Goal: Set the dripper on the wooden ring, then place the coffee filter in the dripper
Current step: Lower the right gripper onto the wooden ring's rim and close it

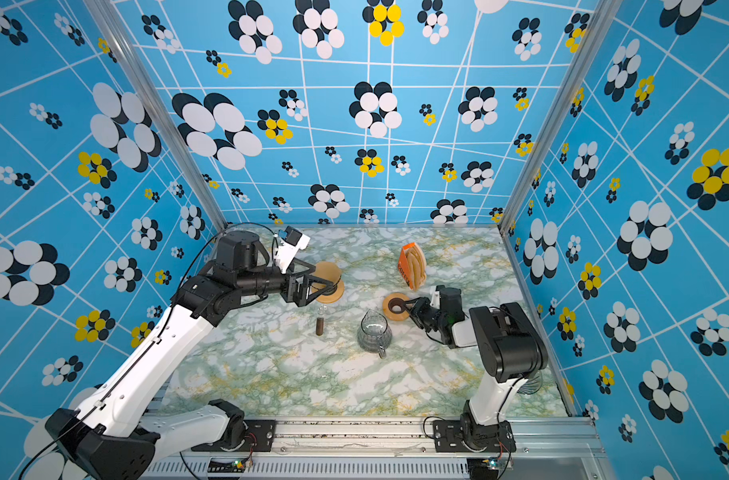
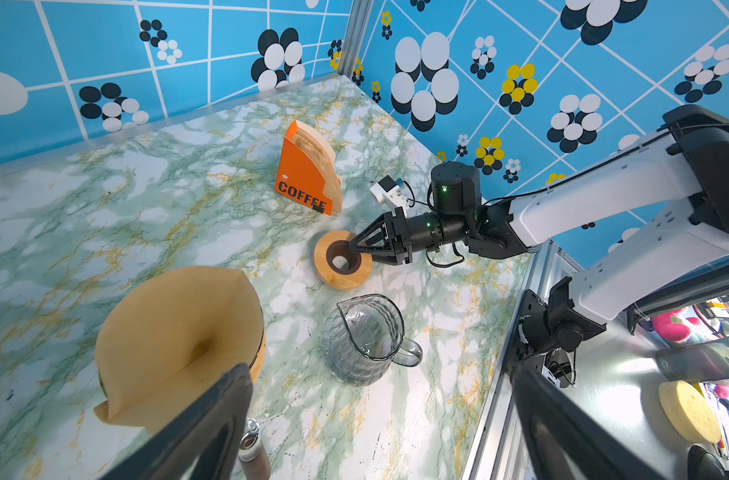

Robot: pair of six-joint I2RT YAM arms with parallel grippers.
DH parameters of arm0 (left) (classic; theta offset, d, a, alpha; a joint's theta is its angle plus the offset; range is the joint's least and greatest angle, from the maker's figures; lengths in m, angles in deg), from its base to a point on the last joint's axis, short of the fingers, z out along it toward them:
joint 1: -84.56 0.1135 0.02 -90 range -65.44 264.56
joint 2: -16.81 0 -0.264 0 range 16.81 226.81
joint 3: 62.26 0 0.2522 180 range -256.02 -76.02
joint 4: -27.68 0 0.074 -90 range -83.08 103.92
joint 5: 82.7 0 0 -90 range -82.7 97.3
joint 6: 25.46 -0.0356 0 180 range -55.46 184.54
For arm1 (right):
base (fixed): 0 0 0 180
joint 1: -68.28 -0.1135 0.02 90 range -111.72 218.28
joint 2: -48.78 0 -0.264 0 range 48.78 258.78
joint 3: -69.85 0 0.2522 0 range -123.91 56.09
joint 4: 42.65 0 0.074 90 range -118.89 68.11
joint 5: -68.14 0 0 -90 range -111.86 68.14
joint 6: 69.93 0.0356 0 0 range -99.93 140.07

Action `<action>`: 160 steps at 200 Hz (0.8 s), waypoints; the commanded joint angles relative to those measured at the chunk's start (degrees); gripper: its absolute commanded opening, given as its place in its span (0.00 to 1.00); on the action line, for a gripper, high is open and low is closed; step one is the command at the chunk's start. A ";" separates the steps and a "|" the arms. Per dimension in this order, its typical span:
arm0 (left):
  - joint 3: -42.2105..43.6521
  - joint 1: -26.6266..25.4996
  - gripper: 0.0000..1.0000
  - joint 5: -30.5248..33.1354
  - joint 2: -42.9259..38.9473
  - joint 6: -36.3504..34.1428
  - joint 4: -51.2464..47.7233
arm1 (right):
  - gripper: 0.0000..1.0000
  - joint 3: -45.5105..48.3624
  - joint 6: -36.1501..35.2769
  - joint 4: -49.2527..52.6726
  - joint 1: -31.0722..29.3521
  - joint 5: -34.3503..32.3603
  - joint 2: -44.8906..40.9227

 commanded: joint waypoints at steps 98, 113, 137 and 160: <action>-1.36 -0.53 0.99 0.22 -0.49 -1.11 -0.54 | 0.21 -2.10 -3.78 8.88 0.32 -1.98 -3.21; -1.44 -0.52 0.99 0.21 -0.40 -1.15 -0.63 | 0.19 -2.75 -4.91 11.12 0.27 -2.33 -4.51; -1.35 -0.53 0.99 0.23 -0.43 -1.13 -0.54 | 0.17 -3.60 -6.89 15.07 0.32 -3.17 -7.24; -1.32 -0.62 0.99 0.06 -0.36 -1.11 -0.54 | 0.14 -4.91 -8.84 19.48 0.32 -3.64 -10.46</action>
